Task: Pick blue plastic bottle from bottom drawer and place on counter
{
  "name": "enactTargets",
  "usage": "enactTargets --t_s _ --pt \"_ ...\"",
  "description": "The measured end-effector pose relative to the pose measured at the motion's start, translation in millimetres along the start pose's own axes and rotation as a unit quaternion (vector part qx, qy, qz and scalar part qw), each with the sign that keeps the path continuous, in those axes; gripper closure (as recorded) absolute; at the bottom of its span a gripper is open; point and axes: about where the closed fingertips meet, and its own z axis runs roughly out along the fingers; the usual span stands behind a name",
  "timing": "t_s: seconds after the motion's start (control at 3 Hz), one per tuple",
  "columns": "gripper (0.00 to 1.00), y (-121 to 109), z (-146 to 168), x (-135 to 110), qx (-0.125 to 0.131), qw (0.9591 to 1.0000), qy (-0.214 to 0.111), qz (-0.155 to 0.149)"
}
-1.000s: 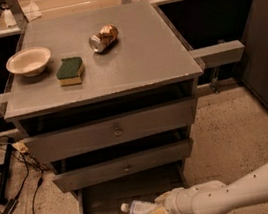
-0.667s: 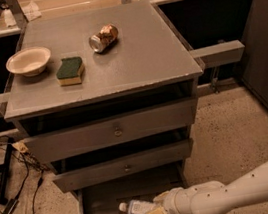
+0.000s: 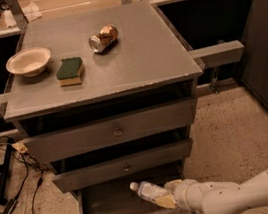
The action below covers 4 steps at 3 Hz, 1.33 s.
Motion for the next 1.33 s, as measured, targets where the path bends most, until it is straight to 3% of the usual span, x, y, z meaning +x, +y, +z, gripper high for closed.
enactTargets --t_s 0.33,1.0,1.33 --pt "1.00 -18.0 -36.3 -15.8 0.045 0.9983 -0.034 0.009" --pt "1.00 -20.1 -46.8 -29.5 0.051 0.9976 -0.046 0.008" --pt "1.00 -27.0 -74.5 -40.1 0.065 0.9966 -0.051 0.008"
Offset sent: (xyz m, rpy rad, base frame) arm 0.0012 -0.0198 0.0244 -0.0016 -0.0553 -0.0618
